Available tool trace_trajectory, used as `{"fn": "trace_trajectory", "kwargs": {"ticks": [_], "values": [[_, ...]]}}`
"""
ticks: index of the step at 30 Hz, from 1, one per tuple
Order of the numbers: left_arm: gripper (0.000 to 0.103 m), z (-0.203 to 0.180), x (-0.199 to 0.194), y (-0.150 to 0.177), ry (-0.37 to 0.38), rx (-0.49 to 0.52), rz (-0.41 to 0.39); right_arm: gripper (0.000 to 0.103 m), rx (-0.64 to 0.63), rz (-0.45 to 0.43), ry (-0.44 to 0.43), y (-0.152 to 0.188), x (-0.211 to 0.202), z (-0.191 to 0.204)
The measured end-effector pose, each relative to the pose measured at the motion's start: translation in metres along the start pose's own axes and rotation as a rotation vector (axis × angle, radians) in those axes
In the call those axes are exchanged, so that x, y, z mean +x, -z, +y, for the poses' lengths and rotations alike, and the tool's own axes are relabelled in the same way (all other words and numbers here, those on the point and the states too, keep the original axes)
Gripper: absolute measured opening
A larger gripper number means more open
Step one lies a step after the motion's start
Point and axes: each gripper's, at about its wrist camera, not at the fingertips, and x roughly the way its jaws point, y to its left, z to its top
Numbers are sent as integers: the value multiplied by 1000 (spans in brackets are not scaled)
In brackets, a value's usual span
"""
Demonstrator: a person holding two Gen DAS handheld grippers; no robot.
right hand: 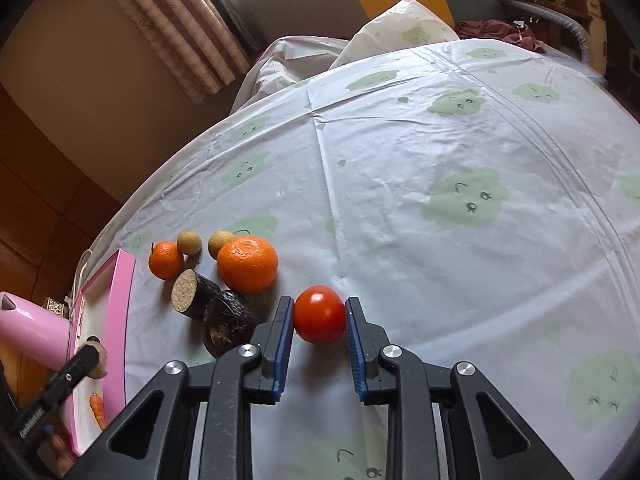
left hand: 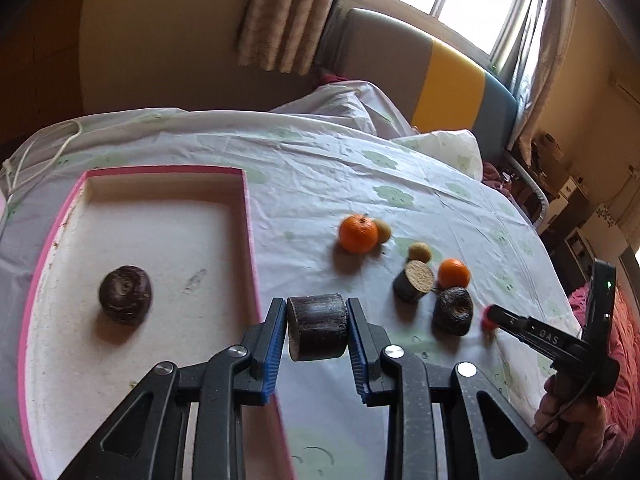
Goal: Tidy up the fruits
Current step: 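Set the slice in the pink tray and open the left gripper, then carry the tomato into the pink tray and open the right gripper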
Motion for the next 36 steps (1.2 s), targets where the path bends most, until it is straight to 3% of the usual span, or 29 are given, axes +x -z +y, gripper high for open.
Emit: {"fn": "trace_trajectory", "kwargs": {"ticks": [8,14,30,36], "values": [[33,58,-11,1,-171,-98,-20,25,-71,-45,36,13,-23,8],[41,70,-25,11,-219,-133,-36,25,-196,-79,12,20,-40,43],[42,76,-53,33,-191,-163,-41,25,-507,48,-275,71,-30,183],[42,88,-61,37,-164,-181,-67,25,-559,119,-318,81,-13,218]]}}
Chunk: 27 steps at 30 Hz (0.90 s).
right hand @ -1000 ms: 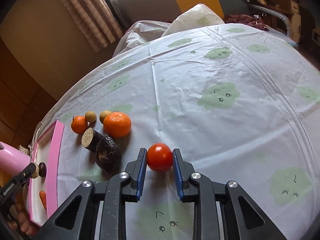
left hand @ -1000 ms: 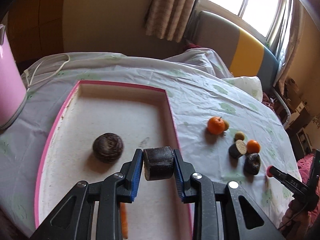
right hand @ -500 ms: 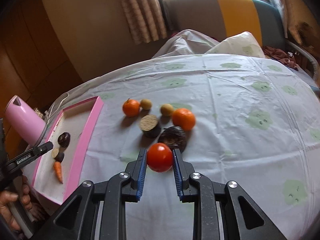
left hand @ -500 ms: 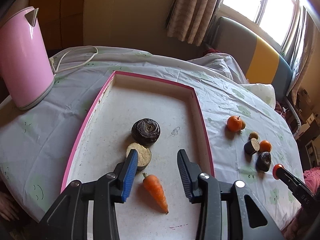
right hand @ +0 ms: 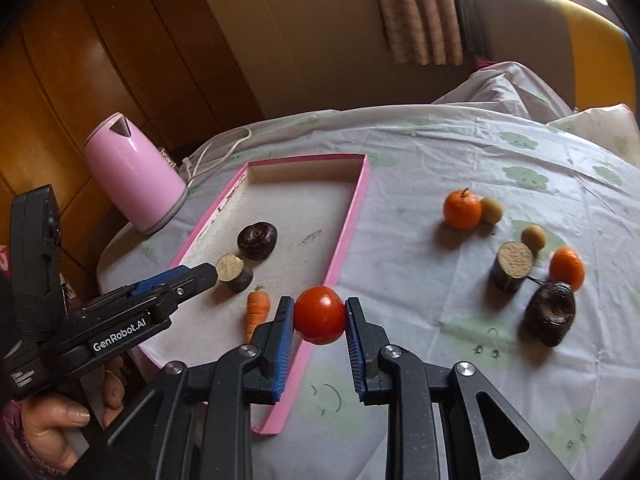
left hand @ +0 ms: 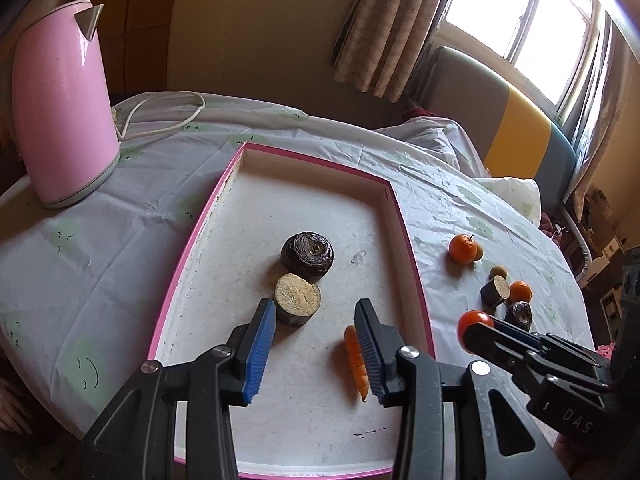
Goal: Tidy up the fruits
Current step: 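Carry the tomato into the pink tray and open the right gripper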
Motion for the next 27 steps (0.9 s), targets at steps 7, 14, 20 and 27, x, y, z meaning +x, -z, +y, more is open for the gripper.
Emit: {"fn": "trace_trajectory", "kwargs": {"ticks": [7,14,20,27], "values": [[42,12,-6,-3,-8,-15,-15,26,-29,43,-4,-8,30,20],[42,11,-3,1,29,-11,11,44,21,26,-19,-3,30,15],[42,-7,-3,6,27,47,7,46,86,-15,43,11,8,-8],[42,-29,0,13,59,92,35,49,169,-66,126,29,-21,-46]]}}
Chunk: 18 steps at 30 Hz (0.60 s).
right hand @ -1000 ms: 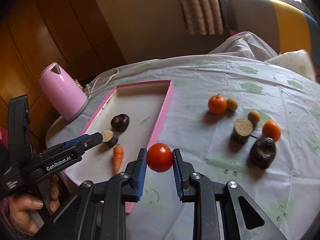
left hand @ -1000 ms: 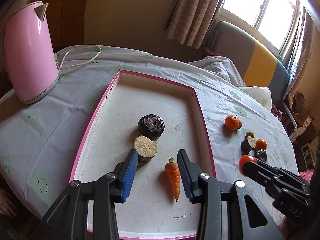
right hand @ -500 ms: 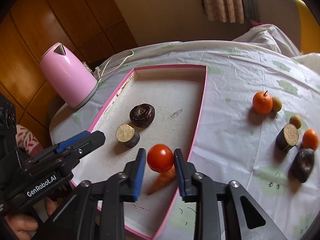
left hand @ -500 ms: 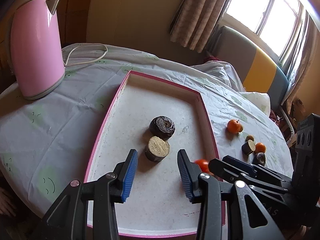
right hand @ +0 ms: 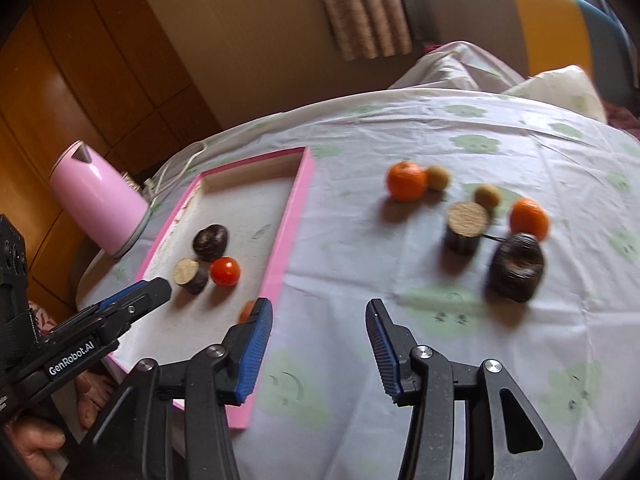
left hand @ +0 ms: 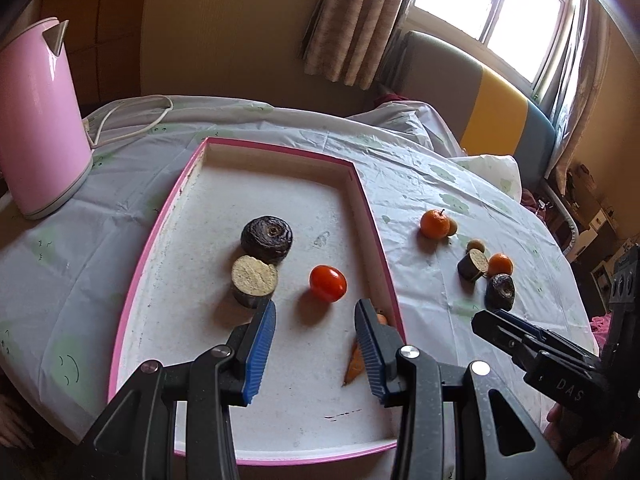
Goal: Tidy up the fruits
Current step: 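Carry the tomato into the pink tray and open the right gripper, then grasp the mandarin orange with the right gripper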
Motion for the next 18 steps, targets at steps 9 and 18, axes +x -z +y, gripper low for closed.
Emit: {"fn": "trace_trajectory", "kwargs": {"ticks": [9,18], "values": [[42,-38,6,8,45,91,27,49,105,-15,97,8,-19,-60],[42,-70,14,21,80,192,57,30,155,-47,141,0,-31,-98]]}}
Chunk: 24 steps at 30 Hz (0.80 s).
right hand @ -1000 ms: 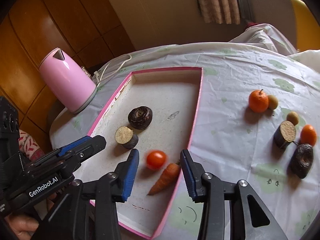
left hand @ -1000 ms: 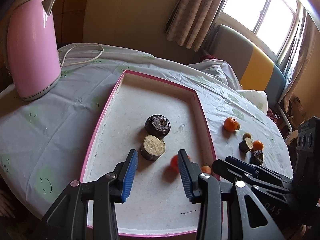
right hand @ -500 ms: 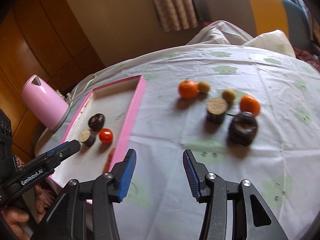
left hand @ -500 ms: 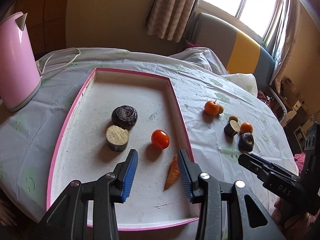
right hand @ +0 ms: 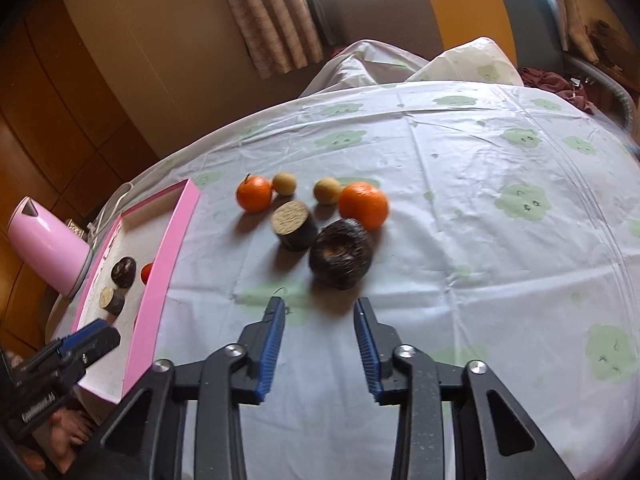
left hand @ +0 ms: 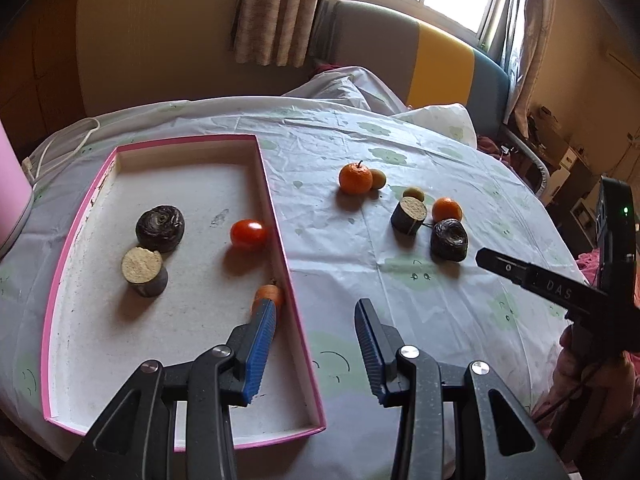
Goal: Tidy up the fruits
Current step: 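Grasp the mandarin orange with the right gripper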
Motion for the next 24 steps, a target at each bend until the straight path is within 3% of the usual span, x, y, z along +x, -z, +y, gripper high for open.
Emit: {"fn": "trace_trajectory", "kwargs": {"ticks": [10,14,18,21,24], "values": [[42,-5,9,2,7,13,25,28,12,-22,26,-34,6,-19],[42,-7,13,1,14,18,32,28,1,-1,42,-46,17,-20],[42,-10,14,1,26,25,36,28,82,38,4,-59,37,-29],[42,-14,14,2,34,36,37,50,102,47,3,-67,50,-28],[42,-16,15,1,46,43,39,51,105,77,31,-71,66,-27]]}}
